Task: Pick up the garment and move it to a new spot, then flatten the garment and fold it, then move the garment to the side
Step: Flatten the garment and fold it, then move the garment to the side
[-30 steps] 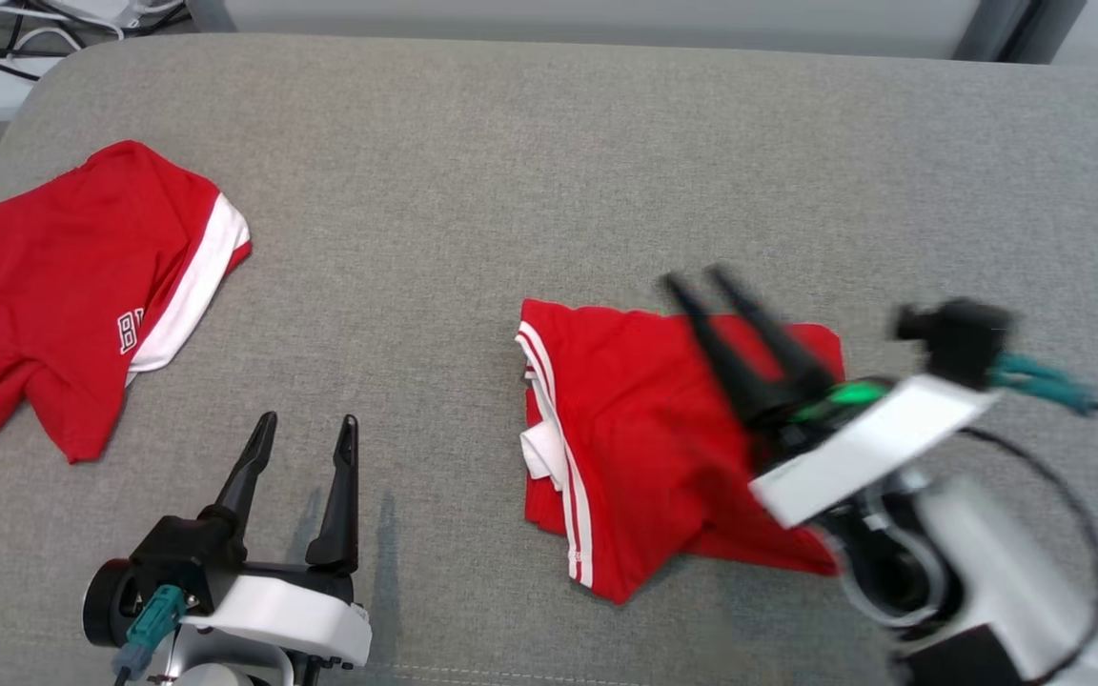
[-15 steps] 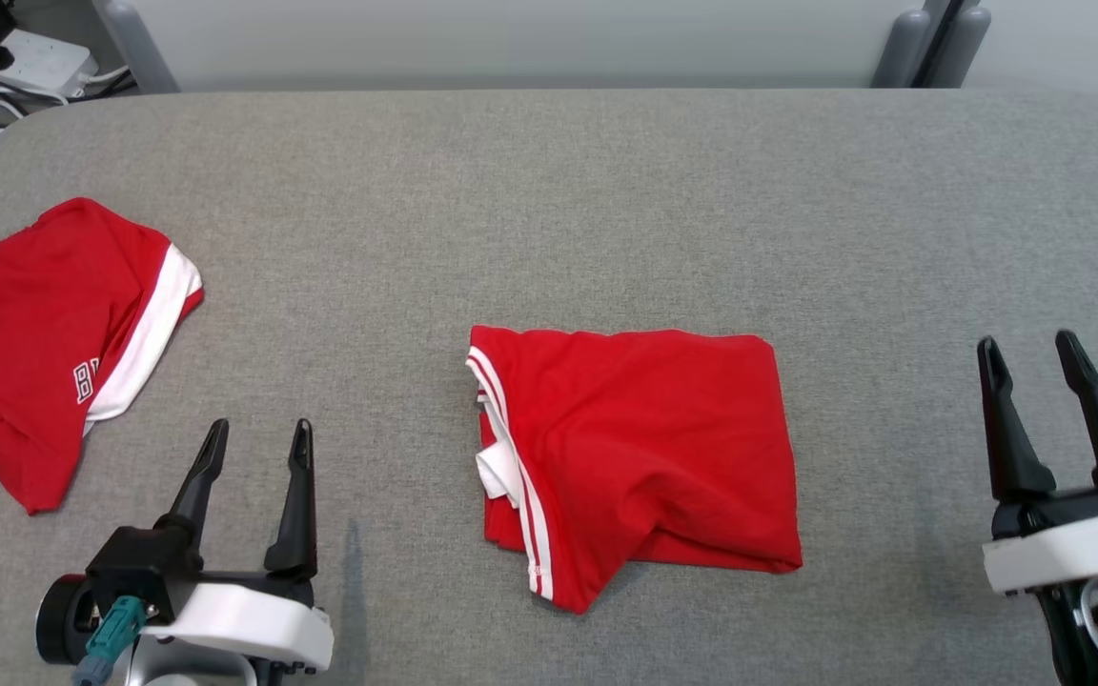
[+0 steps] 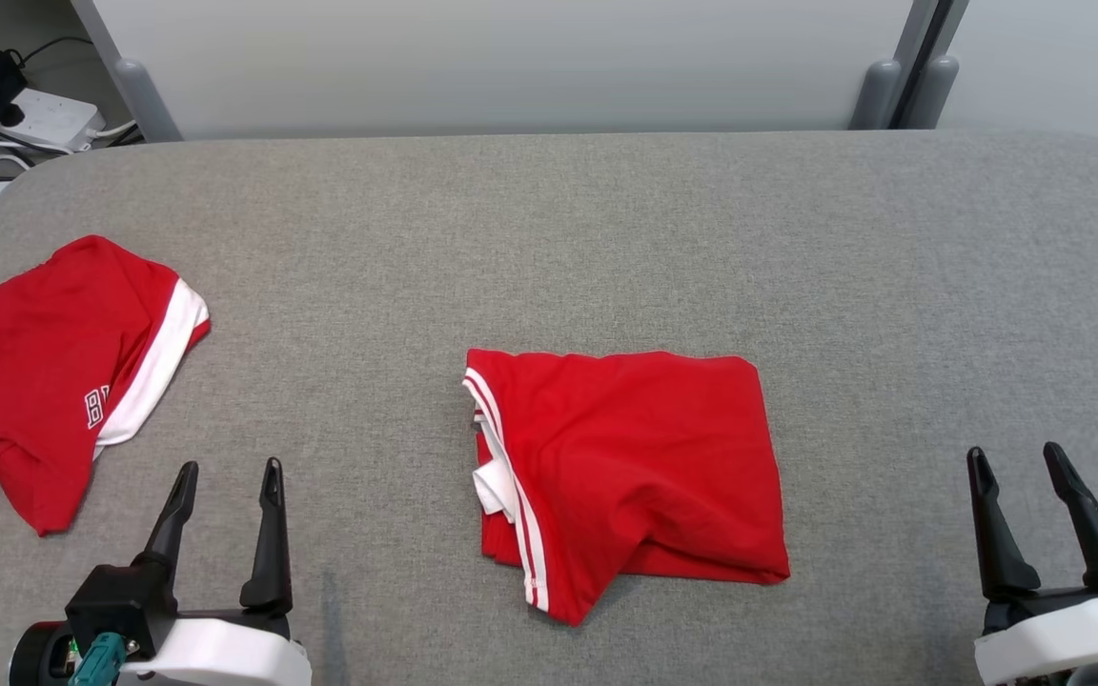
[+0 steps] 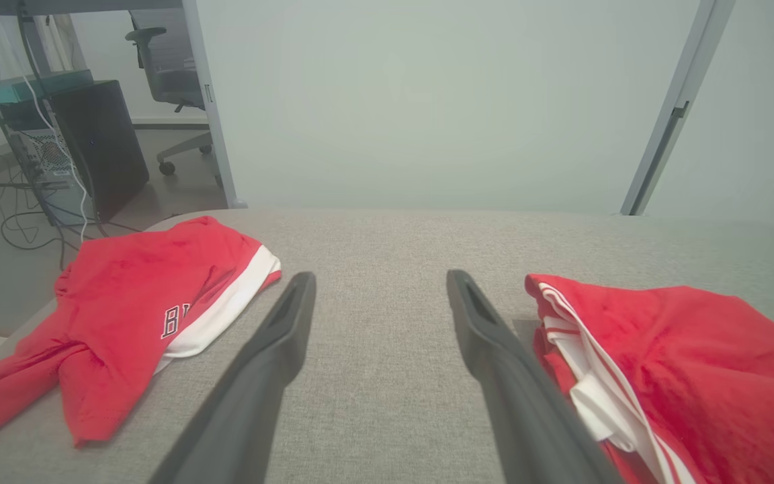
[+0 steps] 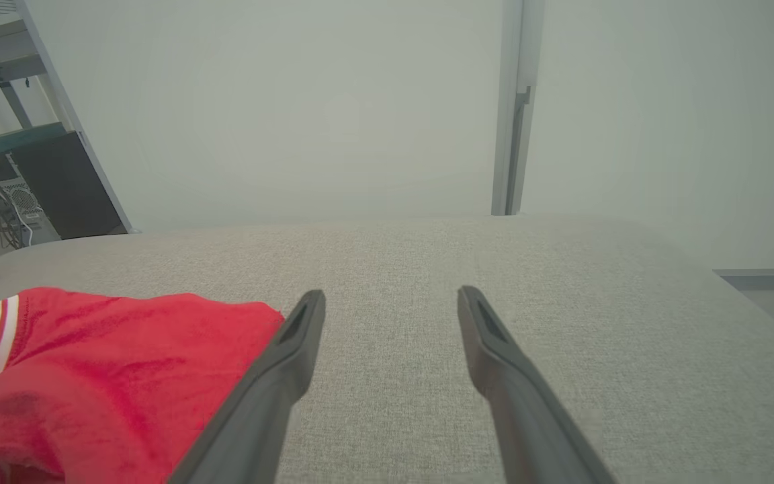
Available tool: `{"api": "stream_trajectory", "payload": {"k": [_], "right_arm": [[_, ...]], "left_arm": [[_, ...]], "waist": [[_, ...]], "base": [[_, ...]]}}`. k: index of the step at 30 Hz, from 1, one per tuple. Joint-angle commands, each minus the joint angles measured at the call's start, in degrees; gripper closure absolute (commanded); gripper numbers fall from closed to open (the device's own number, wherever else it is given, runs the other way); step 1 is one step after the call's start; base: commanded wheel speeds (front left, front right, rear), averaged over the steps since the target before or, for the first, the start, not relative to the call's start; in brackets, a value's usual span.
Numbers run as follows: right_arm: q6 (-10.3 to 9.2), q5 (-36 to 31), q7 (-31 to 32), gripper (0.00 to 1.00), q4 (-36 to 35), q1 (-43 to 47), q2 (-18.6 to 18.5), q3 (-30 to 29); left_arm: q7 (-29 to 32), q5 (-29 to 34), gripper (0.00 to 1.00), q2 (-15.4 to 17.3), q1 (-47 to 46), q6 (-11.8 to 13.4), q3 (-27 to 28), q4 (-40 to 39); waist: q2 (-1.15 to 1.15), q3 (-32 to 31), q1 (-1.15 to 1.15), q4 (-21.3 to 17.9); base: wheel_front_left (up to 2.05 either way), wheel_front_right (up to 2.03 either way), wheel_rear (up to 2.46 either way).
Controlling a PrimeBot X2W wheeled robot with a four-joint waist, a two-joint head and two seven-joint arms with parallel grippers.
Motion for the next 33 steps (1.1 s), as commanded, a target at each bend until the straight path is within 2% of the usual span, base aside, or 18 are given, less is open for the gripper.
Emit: {"api": "stream_trajectory", "payload": {"k": [1, 19, 25, 31, 33], "right_arm": [[0.07, -0.25, -0.76, 0.0, -0.49, 0.04, -0.8, 1.23], [0.07, 1.3, -0.76, 0.0, 3.56, -2.0, -2.5, 4.13], [0.07, 4.8, 1.03, 0.0, 10.82, -7.54, -4.55, 11.8], [0.07, 10.14, 2.51, 0.0, 17.25, -14.71, -6.2, 20.7], [0.07, 11.14, 2.65, 0.0, 18.16, -15.66, -6.37, 21.95]], "left_arm": [[-0.35, 0.28, 0.0, 1.65, -1.25, 0.55, 2.63, -1.48], [-0.22, 0.2, 0.0, 1.58, -1.42, 0.8, 2.22, -2.49], [-0.2, 0.29, 0.0, 1.25, -2.46, 0.57, 1.7, -2.94], [-0.35, 0.67, 0.0, 0.03, -4.4, -0.25, 0.77, -2.69], [-0.39, 0.59, 0.0, -0.35, -4.74, -0.41, 0.74, -2.55]], "waist": [[0.0, 0.03, 0.0, 0.12], [0.0, 0.38, 0.0, 0.64], [0.0, 1.75, 0.0, 1.91], [0.0, 4.34, 0.0, 5.01], [0.0, 4.72, 0.0, 5.59]], "base": [[0.0, 0.0, 0.0], [0.0, 0.0, 0.0], [0.0, 0.0, 0.0], [0.0, 0.0, 0.0], [0.0, 0.0, 0.0]]}}
